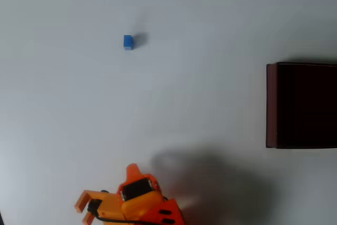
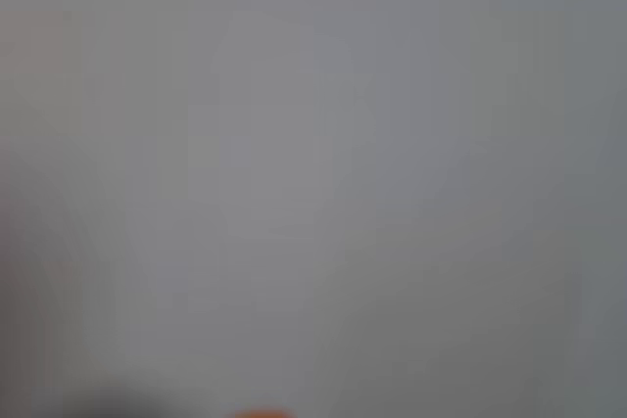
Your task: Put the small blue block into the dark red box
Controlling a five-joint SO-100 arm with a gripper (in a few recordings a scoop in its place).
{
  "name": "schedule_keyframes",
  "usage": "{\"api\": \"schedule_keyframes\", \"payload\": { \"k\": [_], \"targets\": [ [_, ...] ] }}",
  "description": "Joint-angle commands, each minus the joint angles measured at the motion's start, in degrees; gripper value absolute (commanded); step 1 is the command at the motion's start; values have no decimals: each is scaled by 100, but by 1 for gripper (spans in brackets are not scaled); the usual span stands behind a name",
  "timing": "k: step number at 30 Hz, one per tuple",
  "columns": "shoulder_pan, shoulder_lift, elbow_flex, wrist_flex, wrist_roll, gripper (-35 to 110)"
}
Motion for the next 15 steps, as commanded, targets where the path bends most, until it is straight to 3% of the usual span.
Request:
{"api": "schedule_keyframes", "payload": {
  "k": [1,15],
  "targets": [
    [-53,44,26,88,35,0],
    [-158,53,26,62,396,0]
  ]
}}
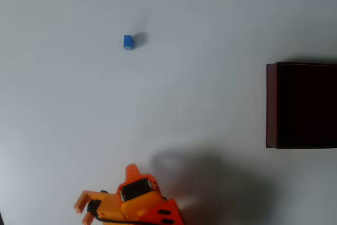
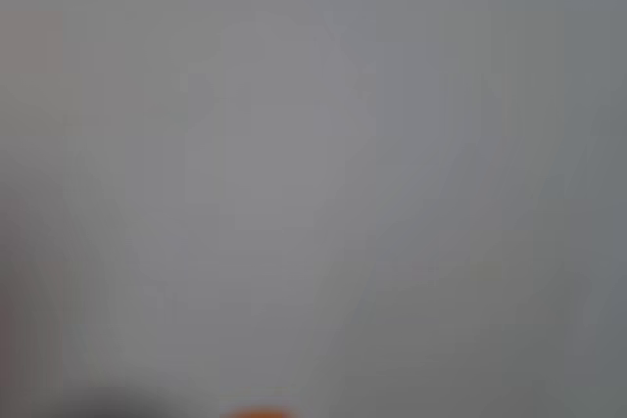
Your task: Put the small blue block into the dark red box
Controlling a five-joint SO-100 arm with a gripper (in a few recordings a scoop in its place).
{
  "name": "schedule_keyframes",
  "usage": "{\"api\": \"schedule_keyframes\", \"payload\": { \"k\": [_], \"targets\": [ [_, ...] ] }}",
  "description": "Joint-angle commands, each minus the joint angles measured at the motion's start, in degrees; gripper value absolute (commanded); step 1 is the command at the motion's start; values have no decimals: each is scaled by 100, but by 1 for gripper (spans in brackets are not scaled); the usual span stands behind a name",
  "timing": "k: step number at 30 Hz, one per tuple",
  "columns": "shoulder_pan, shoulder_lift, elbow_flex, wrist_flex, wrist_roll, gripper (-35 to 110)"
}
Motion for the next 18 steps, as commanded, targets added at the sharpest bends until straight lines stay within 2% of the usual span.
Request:
{"api": "schedule_keyframes", "payload": {
  "k": [1,9,18],
  "targets": [
    [-88,70,26,35,457,0],
    [448,70,-44,-501,1916,5],
    [1389,-369,-1345,-237,5528,12]
  ]
}}
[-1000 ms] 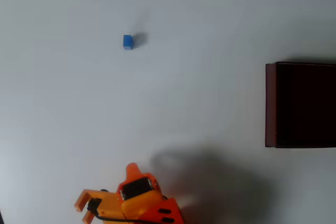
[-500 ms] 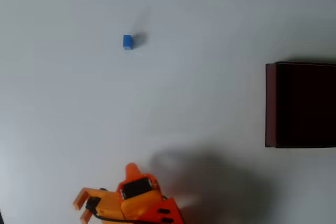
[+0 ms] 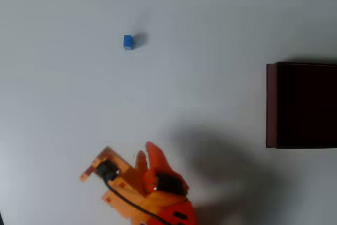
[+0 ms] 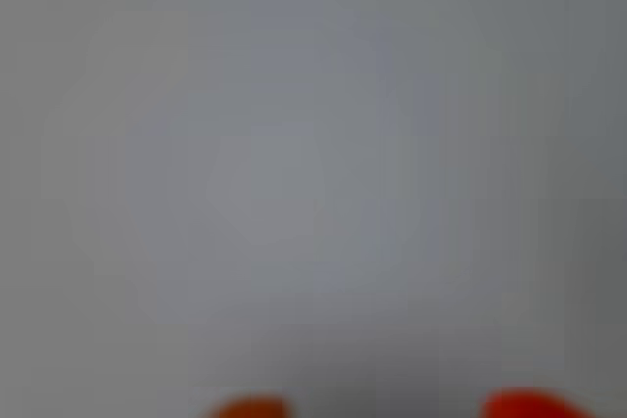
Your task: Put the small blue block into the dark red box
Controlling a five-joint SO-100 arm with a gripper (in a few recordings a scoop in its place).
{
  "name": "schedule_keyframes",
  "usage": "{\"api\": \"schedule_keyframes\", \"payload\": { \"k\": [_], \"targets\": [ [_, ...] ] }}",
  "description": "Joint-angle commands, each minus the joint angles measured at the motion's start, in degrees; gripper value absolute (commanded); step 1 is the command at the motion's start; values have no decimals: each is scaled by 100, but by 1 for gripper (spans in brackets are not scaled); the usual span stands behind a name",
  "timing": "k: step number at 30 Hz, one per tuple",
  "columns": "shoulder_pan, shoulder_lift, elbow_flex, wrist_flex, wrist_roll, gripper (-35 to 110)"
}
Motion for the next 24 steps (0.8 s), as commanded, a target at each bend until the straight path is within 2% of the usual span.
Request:
{"api": "schedule_keyframes", "payload": {
  "k": [1,11,20,24],
  "targets": [
    [264,-492,-729,79,1477,13],
    [202,-4087,-2558,-809,4061,20],
    [-237,-6759,-4342,-809,6258,23],
    [-387,-7629,-4948,-949,6750,25]
  ]
}}
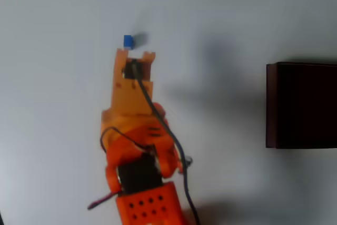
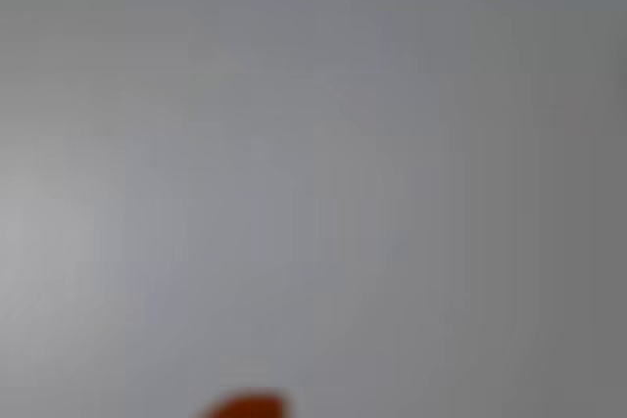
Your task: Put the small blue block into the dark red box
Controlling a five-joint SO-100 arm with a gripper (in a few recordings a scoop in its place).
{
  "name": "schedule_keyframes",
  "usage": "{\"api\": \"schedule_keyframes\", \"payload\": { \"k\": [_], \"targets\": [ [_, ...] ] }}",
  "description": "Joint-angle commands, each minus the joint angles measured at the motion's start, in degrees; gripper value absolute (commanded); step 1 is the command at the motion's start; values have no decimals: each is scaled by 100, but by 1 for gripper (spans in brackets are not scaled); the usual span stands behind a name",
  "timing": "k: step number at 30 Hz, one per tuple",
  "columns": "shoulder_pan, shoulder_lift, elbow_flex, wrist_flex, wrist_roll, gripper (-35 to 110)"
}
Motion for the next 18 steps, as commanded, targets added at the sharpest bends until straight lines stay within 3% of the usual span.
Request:
{"api": "schedule_keyframes", "payload": {
  "k": [1,18],
  "targets": [
    [-211,-589,-765,-88,439,25],
    [-264,-2909,-2839,114,352,27]
  ]
}}
